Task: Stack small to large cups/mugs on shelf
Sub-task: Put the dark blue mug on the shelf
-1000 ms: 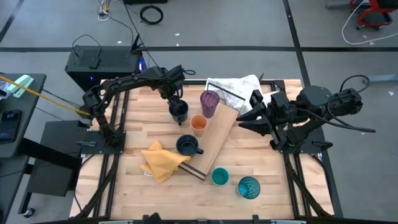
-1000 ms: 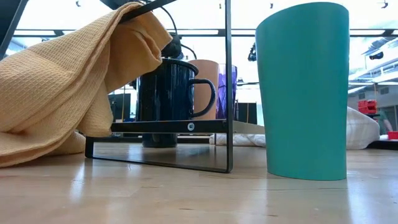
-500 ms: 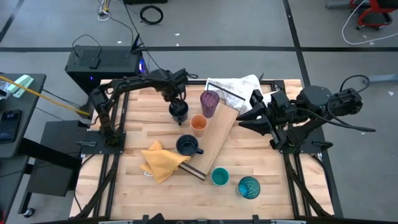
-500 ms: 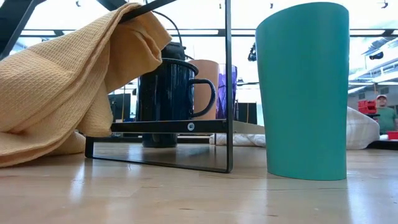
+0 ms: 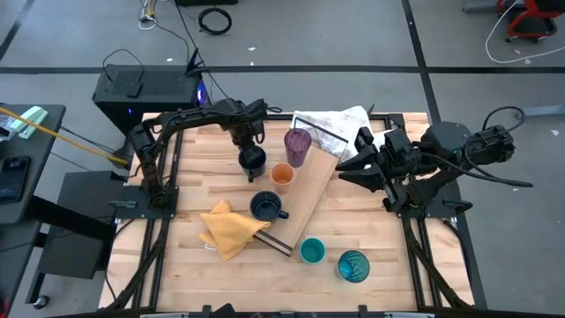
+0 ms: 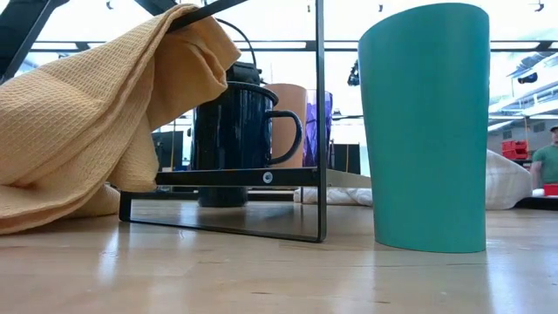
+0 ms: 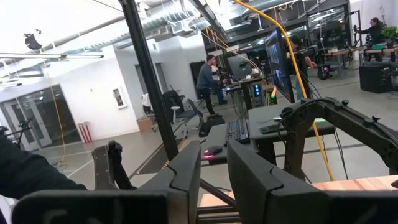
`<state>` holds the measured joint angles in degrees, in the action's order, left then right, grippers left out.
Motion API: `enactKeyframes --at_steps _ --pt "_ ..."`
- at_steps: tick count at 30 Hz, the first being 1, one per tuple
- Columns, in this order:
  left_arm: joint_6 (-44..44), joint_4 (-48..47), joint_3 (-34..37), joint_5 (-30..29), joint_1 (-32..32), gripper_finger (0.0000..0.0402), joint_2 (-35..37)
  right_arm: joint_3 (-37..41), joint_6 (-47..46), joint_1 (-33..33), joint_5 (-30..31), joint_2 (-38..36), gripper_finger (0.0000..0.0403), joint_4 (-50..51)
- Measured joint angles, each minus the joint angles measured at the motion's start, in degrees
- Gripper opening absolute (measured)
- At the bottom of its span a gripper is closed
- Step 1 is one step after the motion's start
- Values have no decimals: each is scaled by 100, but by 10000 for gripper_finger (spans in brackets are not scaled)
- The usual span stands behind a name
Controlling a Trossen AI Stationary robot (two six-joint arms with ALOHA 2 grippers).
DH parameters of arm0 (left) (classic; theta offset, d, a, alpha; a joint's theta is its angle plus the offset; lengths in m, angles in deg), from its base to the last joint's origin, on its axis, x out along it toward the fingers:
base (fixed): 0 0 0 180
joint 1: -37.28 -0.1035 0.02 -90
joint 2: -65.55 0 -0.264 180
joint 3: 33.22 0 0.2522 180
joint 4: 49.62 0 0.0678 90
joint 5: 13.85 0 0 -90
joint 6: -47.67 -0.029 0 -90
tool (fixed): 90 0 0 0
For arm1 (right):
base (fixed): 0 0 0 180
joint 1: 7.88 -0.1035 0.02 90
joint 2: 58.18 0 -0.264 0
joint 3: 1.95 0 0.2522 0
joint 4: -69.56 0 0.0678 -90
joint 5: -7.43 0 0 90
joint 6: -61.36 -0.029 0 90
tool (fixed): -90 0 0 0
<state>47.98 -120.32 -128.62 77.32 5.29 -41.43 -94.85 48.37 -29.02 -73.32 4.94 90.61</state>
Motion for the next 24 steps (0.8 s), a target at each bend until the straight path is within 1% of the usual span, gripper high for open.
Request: enactKeyframes --at_steps 1,11,15,19,24 --pt "-4 -40 -4 28 1 28 5 0 0 0 0 0 87 0" --pt "-48 -69 -2 23 2 28 9 0 2 0 2 0 87 3" --pt "-110 -369 -165 -12 4 28 9 0 1 1 2 0 87 105" --pt "-286 -780 -754 -118 2 27 7 0 -32 4 2 0 87 326" --pt "-452 -1303 -1916 -225 2 27 6 0 1 2 2 2 87 395"
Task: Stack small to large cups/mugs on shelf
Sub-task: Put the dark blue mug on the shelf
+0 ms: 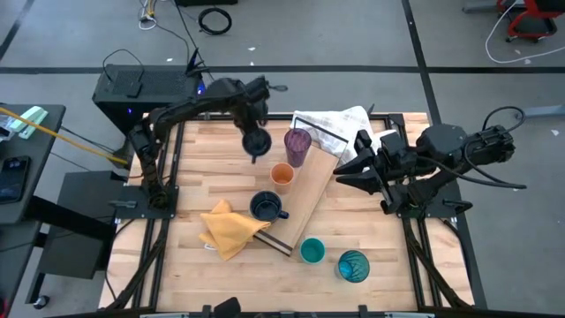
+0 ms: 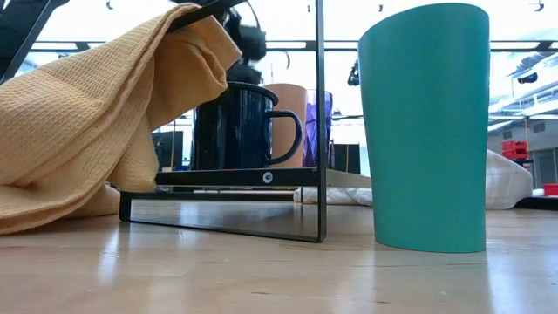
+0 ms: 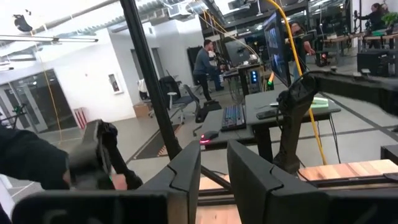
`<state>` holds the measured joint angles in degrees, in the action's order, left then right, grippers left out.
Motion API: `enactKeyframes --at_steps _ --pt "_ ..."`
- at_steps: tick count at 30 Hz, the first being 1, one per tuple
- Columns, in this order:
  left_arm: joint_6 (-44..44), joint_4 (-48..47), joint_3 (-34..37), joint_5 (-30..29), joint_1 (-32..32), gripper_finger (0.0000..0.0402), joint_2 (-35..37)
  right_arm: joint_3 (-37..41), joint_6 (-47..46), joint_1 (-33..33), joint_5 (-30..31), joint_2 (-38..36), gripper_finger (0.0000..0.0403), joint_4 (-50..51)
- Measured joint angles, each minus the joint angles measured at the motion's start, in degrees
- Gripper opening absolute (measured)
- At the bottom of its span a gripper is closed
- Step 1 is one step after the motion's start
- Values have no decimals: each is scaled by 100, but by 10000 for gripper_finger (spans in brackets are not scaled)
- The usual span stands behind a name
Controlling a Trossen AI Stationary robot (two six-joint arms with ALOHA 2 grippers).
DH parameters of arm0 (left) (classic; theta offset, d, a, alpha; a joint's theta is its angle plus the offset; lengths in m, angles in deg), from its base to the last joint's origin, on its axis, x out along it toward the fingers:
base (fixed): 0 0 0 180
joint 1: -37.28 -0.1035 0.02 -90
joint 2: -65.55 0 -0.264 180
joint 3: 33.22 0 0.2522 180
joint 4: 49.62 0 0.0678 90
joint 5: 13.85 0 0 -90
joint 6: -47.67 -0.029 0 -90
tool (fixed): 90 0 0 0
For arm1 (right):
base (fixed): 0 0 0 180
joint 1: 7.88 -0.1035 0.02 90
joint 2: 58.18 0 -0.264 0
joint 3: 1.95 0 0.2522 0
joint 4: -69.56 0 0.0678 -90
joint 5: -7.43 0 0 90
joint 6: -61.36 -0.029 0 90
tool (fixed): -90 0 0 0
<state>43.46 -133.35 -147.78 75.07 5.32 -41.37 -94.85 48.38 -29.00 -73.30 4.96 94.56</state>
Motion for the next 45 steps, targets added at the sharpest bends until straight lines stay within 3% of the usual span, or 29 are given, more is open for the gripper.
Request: enactKeyframes --at_steps 8,17,27,37,45 --pt "-136 -971 -1827 -439 -40 27 8 0 106 0 0 -15 87 98" --pt "-133 -1987 -2837 -493 14 27 7 0 99 0 -2 -17 87 304" --pt "92 -2006 -3417 -316 509 27 7 2 119 15 142 -340 87 661" --pt "236 -1776 -3420 -416 1178 27 5 2 225 173 145 -650 87 837" --pt "376 -1363 -3420 -330 1306 27 5 2 208 199 144 -649 87 1046"
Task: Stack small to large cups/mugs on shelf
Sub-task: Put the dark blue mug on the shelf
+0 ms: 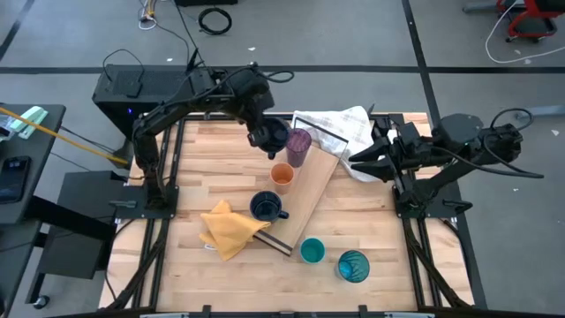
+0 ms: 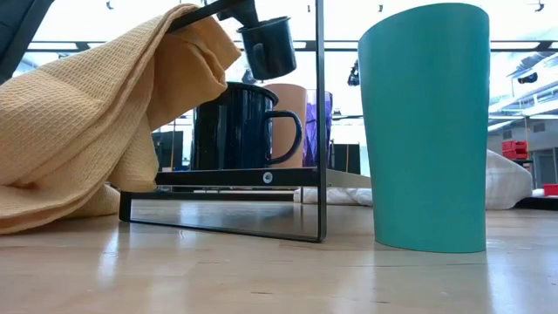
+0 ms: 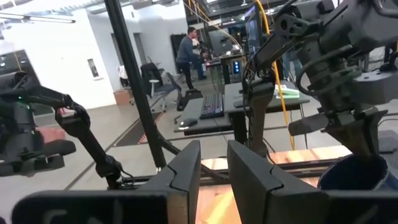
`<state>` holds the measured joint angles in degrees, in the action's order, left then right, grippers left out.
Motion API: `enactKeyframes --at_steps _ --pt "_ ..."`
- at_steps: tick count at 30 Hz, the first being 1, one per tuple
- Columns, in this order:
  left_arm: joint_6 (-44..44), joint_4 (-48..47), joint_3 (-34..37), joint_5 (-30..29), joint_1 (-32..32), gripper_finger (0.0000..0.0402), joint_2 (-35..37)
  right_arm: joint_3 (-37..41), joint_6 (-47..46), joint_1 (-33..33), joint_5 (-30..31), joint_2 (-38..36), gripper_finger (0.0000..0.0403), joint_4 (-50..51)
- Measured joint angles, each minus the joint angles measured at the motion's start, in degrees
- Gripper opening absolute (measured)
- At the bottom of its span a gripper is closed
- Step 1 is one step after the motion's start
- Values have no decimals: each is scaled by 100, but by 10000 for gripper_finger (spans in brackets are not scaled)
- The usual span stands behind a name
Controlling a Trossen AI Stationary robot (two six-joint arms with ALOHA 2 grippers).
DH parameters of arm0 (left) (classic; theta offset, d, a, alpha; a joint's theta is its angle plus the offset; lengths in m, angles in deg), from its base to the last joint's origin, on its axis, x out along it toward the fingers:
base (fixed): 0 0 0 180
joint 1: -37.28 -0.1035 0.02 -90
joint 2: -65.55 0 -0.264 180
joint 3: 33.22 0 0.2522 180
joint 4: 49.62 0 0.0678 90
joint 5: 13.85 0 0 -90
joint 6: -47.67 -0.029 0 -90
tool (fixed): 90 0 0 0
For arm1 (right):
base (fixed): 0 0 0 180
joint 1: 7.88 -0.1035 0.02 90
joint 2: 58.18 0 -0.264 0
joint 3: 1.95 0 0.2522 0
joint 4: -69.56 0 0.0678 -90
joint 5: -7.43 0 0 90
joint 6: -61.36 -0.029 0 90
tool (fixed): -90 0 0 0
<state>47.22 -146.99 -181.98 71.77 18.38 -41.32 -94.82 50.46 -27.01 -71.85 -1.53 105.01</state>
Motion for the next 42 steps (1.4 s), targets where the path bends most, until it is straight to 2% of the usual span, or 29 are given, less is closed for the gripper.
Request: enactKeyframes --at_steps 6,14,21,27,36,42 --pt "164 538 0 475 91 27 24 0 -5 0 1 -4 87 95" --pt "610 1341 0 1442 410 27 87 0 -94 0 1 -4 87 147" --pt "619 1272 10 1510 995 27 -46 0 -94 28 2 -4 87 146" --pt "582 1232 13 1561 1370 27 -468 0 -94 184 2 -4 87 140" --pt "175 977 17 1703 1566 27 -1159 0 -135 214 -2 -2 87 109" --pt "88 991 20 1763 1559 27 -1341 0 -137 214 -2 -2 87 107"
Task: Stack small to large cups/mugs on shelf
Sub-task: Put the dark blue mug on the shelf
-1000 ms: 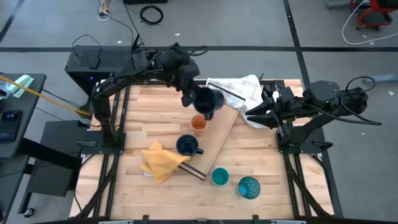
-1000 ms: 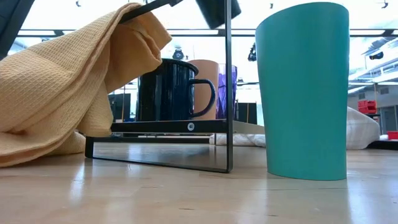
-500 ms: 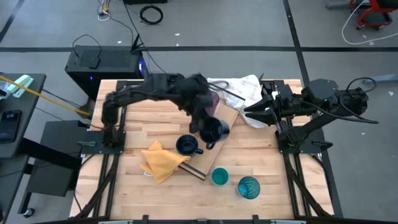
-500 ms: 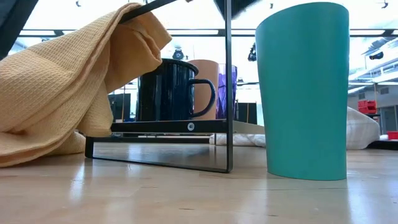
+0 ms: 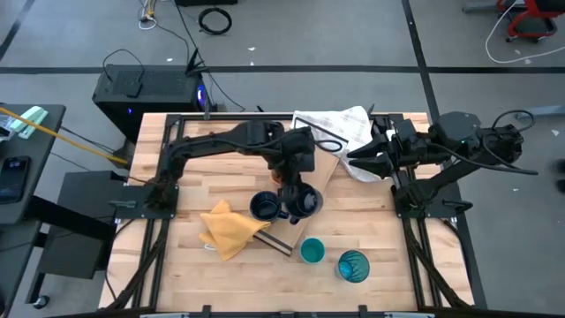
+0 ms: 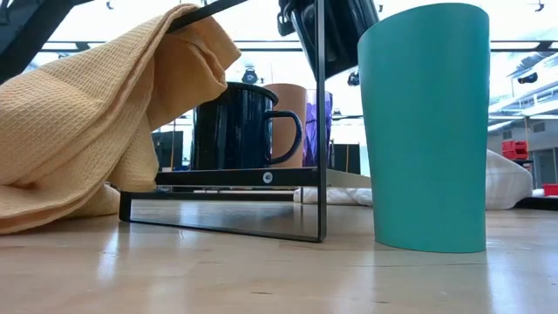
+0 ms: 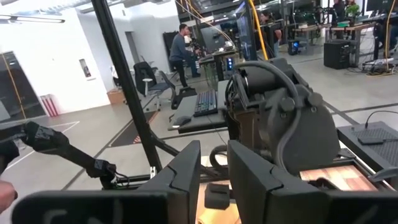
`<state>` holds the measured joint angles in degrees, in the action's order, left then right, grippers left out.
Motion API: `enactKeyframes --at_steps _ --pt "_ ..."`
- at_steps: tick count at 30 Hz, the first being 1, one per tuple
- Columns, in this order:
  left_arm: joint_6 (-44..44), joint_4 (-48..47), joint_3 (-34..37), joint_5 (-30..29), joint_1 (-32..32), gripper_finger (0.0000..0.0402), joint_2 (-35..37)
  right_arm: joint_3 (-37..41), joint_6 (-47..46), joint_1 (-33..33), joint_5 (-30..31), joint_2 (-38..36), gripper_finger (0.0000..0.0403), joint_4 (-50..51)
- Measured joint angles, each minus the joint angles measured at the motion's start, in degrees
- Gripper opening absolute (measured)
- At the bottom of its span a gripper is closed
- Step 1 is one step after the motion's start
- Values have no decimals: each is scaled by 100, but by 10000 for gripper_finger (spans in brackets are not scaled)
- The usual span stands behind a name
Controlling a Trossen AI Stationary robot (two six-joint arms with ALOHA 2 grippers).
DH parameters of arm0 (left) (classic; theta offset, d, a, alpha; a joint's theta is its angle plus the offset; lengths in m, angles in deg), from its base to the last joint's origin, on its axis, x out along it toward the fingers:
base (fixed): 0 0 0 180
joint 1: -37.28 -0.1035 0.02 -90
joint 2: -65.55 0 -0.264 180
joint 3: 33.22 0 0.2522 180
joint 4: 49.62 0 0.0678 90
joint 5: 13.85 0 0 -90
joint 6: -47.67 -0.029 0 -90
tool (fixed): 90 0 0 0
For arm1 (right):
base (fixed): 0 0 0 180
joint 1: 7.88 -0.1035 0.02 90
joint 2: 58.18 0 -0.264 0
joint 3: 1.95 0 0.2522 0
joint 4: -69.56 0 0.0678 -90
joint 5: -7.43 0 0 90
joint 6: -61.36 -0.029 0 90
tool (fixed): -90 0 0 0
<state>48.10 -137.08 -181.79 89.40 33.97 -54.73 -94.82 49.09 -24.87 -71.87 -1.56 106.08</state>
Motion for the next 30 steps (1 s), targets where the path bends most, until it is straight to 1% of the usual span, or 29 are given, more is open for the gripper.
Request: enactKeyframes --at_steps 17,21,30 --pt "102 -184 23 -9 92 27 -384 0 22 0 0 2 87 -9" --pt "442 -123 22 11 91 27 -508 0 21 0 0 2 87 -17" --pt "674 -60 22 105 87 27 -694 0 0 -2 -2 2 87 -22"
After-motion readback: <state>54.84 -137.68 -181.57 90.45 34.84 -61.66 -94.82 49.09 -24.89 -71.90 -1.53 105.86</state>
